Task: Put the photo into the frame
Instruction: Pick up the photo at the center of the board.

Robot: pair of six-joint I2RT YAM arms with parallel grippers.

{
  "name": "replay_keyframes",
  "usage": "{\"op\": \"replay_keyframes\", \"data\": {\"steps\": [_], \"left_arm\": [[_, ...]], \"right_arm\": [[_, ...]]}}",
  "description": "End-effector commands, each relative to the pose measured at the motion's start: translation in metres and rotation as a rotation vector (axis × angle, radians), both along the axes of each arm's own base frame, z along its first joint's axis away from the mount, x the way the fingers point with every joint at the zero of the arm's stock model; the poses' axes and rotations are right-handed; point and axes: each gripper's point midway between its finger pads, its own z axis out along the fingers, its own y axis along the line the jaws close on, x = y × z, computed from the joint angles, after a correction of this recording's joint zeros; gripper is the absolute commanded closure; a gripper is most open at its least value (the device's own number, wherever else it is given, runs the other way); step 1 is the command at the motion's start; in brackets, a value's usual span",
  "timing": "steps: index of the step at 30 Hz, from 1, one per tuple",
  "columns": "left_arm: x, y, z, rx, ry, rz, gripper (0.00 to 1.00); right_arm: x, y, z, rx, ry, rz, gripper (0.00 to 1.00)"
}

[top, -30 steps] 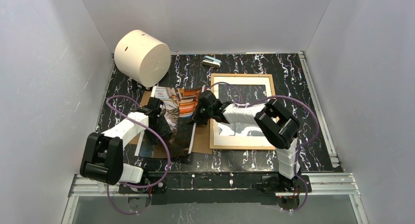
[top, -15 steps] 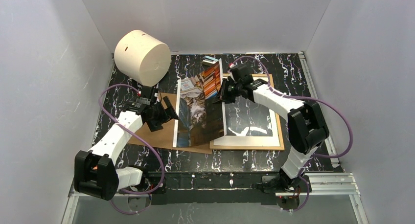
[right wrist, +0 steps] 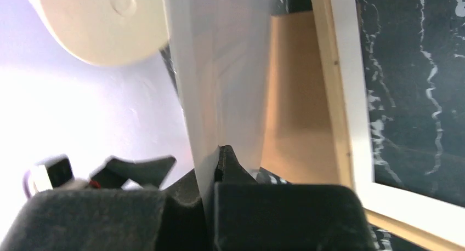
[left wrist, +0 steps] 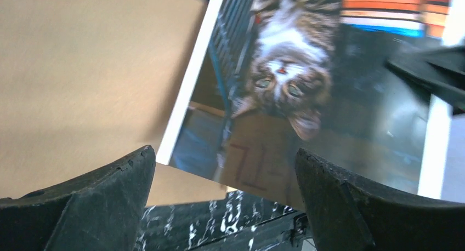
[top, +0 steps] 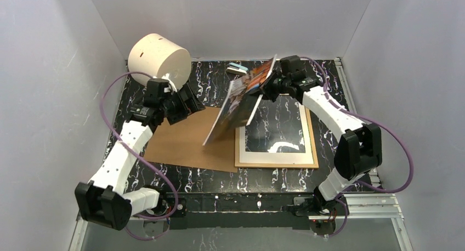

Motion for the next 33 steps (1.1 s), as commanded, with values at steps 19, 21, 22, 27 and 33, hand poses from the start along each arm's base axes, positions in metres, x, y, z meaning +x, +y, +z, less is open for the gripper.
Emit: {"op": "replay_keyframes", "data": {"steps": [19, 21, 22, 27, 33], "left_arm": [[0.008, -0.056, 0.188, 0.226, -1.25, -0.8, 0.08], [0.002, -0.058, 0.187, 0.248, -1.288, -0.844, 0.1], [-0.001, -0.06, 0.186, 0.248, -1.3, -0.868, 0.11], [-0.013, -0.073, 0.176, 0.185, -1.314, -0.982, 0.4], [-0.012, -0.076, 0.173, 0.187, -1.319, -1.013, 0.64]], "right_arm": [[0.02, -0.009, 0.151, 0.347, 0.153, -0.337, 0.99], [0.018, -0.01, 0.152, 0.36, 0.159, -0.332, 0.99], [0.017, -0.009, 0.152, 0.364, 0.165, -0.325, 0.99], [0.009, -0.006, 0.155, 0.386, 0.203, -0.288, 0.99], [-0.002, -0.003, 0.151, 0.396, 0.245, -0.248, 0.99]]}}
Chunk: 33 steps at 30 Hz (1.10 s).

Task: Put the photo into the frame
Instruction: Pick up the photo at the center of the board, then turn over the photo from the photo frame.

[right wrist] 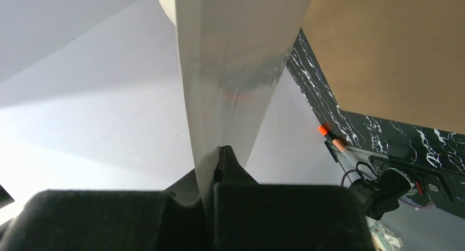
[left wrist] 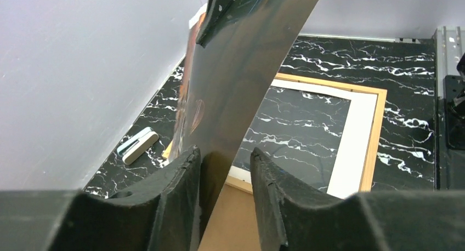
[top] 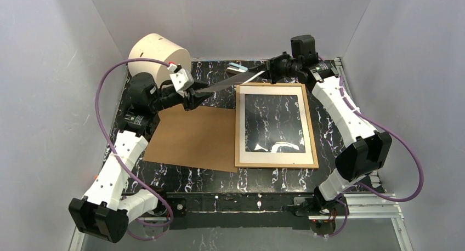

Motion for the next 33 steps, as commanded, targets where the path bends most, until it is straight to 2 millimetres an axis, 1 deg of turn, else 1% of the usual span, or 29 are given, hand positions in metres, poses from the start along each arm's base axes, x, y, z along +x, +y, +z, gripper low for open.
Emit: {"op": "replay_keyframes", "data": {"steps": [1, 7, 8, 9, 10, 13, 14, 15, 17, 18, 19, 21, 22, 24, 26, 28, 30, 33], "left_arm": [[-0.005, -0.008, 0.006, 0.013, -0.051, -0.076, 0.66], [0.003, -0.011, 0.002, 0.034, -0.017, -0.074, 0.79], [0.004, -0.01, -0.005, 0.045, 0.019, -0.061, 0.83], [0.004, -0.01, -0.008, 0.051, 0.035, -0.055, 0.9], [0.005, -0.009, -0.009, 0.056, 0.04, -0.047, 1.0], [0.009, -0.006, -0.009, 0.058, 0.043, -0.011, 1.0], [0.009, -0.006, -0.007, 0.056, 0.039, -0.003, 1.0], [0.011, -0.004, -0.005, 0.05, 0.043, 0.013, 1.0], [0.014, -0.003, 0.001, 0.032, 0.059, 0.038, 1.0], [0.015, -0.004, 0.004, 0.025, 0.066, 0.044, 1.0], [0.016, -0.003, 0.006, 0.017, 0.075, 0.052, 1.0], [0.017, -0.003, 0.01, -0.001, 0.096, 0.065, 1.0], [0.016, -0.003, 0.011, -0.01, 0.106, 0.067, 1.0], [0.015, -0.003, 0.014, -0.026, 0.131, 0.074, 1.0], [0.014, -0.002, 0.017, -0.033, 0.149, 0.08, 1.0], [0.011, -0.002, 0.02, -0.039, 0.162, 0.083, 1.0], [0.008, -0.001, 0.027, -0.049, 0.153, 0.082, 1.0], [-0.002, 0.001, 0.037, -0.037, 0.083, 0.062, 1.0]], "right_arm": [[-0.019, -0.001, 0.018, 0.047, -0.005, 0.045, 0.99], [-0.023, -0.001, 0.014, 0.046, 0.007, 0.059, 0.99], [-0.023, 0.0, 0.014, 0.045, 0.006, 0.061, 0.99], [-0.023, -0.001, 0.014, 0.045, 0.006, 0.061, 0.99], [-0.023, 0.0, 0.013, 0.044, 0.006, 0.063, 0.99], [-0.022, -0.001, 0.012, 0.038, -0.007, 0.07, 0.99], [-0.022, 0.0, 0.013, 0.04, -0.019, 0.077, 0.92], [-0.021, 0.0, 0.015, 0.042, -0.039, 0.084, 0.76], [-0.021, -0.002, 0.017, 0.036, -0.092, 0.101, 0.38], [-0.02, -0.005, 0.02, 0.031, -0.133, 0.102, 0.23], [-0.02, -0.008, 0.024, 0.034, -0.19, 0.108, 0.14], [-0.018, -0.017, 0.038, 0.052, -0.345, 0.117, 0.06], [-0.018, -0.024, 0.043, 0.056, -0.411, 0.117, 0.05], [-0.019, -0.04, 0.056, 0.058, -0.562, 0.131, 0.04], [-0.02, -0.055, 0.068, -0.006, -0.698, 0.143, 0.04], [-0.02, -0.066, 0.08, -0.13, -0.857, 0.163, 0.03], [-0.026, -0.068, 0.097, -0.245, -1.068, 0.24, 0.01], [-0.037, -0.065, 0.111, -0.368, -1.317, 0.385, 0.01]]}}
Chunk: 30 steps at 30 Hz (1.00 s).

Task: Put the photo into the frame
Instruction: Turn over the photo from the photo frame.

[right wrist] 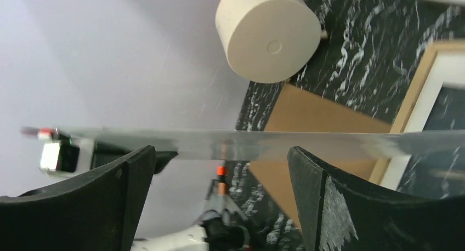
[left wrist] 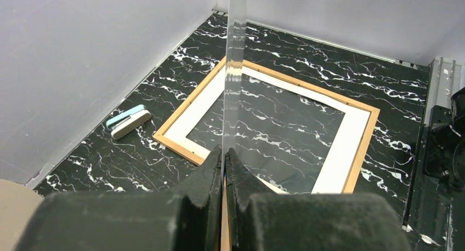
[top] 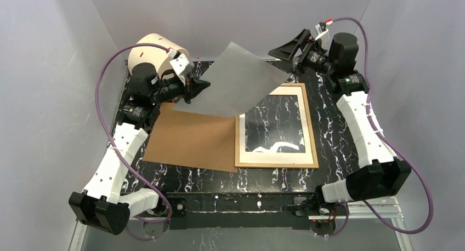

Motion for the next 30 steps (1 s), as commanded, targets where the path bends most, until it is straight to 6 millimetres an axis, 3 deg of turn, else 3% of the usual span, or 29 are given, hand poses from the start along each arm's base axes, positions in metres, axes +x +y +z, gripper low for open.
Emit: {"op": "replay_keyframes", "data": {"steps": [1, 10, 15, 24, 26, 30], "left_arm": [[-0.019, 0.004, 0.034, -0.009, -0.119, -0.022, 1.0], [-0.033, -0.001, 0.051, 0.012, -0.201, -0.107, 1.0], [-0.033, 0.0, 0.053, 0.028, -0.219, -0.108, 1.0], [-0.032, -0.003, 0.061, 0.004, -0.203, -0.119, 1.0], [-0.03, -0.005, 0.062, -0.002, -0.194, -0.123, 1.0], [-0.029, -0.005, 0.062, -0.005, -0.184, -0.121, 1.0]], "right_arm": [[-0.027, 0.006, 0.059, -0.268, -0.638, 0.208, 0.01], [-0.049, 0.022, 0.063, -0.421, -1.058, 0.322, 0.01], [-0.039, 0.024, 0.059, -0.457, -1.053, 0.323, 0.01], [-0.087, 0.032, 0.006, -0.375, -0.946, 0.623, 0.03], [-0.09, 0.031, -0.001, -0.384, -0.924, 0.636, 0.09], [-0.087, 0.029, -0.009, -0.409, -0.889, 0.619, 0.39]]}}
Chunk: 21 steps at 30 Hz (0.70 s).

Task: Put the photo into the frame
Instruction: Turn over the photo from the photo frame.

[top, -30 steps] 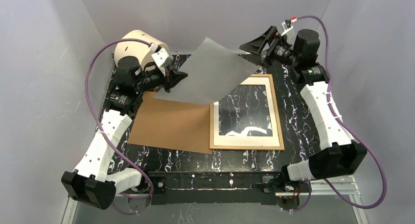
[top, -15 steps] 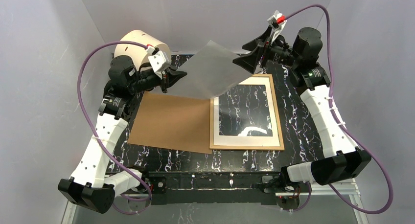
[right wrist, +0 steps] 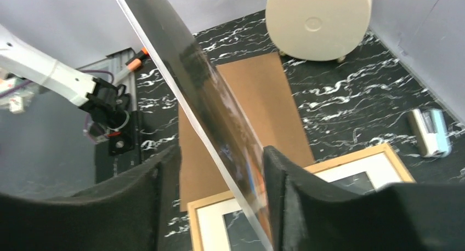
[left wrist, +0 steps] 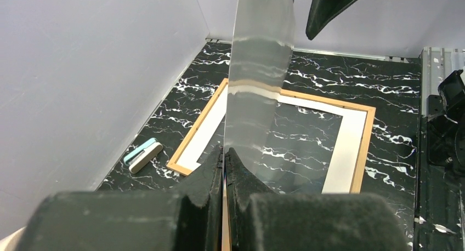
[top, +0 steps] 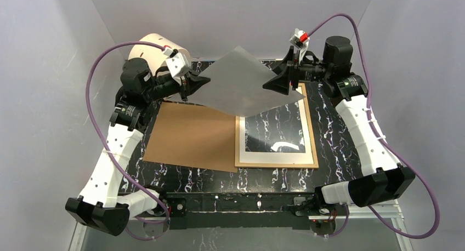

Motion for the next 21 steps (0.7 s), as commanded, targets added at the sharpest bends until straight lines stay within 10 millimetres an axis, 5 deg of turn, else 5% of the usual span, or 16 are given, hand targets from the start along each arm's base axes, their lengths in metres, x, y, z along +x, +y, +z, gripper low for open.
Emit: {"op": "replay_keyframes", "data": {"steps": [1, 7, 10, 12, 18, 21], "left_arm": [[-0.007, -0.003, 0.014, -0.019, -0.017, -0.026, 1.0], [-0.002, -0.001, 0.008, -0.02, 0.012, 0.004, 0.99], [0.001, 0.001, 0.005, -0.023, 0.028, 0.023, 0.96], [0.002, 0.002, 0.004, -0.028, 0.032, 0.035, 0.94], [0.02, 0.017, 0.011, -0.092, 0.062, 0.197, 0.28], [0.031, 0.026, 0.006, -0.117, 0.112, 0.295, 0.06]], "right_arm": [[-0.007, -0.002, -0.012, -0.028, 0.022, 0.013, 0.45], [-0.007, -0.004, -0.015, -0.028, 0.045, -0.022, 0.75], [-0.007, -0.004, -0.016, -0.017, 0.068, -0.035, 0.99], [-0.007, -0.005, -0.017, -0.016, 0.061, -0.047, 0.99], [-0.005, -0.008, -0.018, 0.004, 0.112, -0.113, 0.99], [0.013, -0.016, -0.043, -0.012, 0.241, -0.242, 0.99]]}}
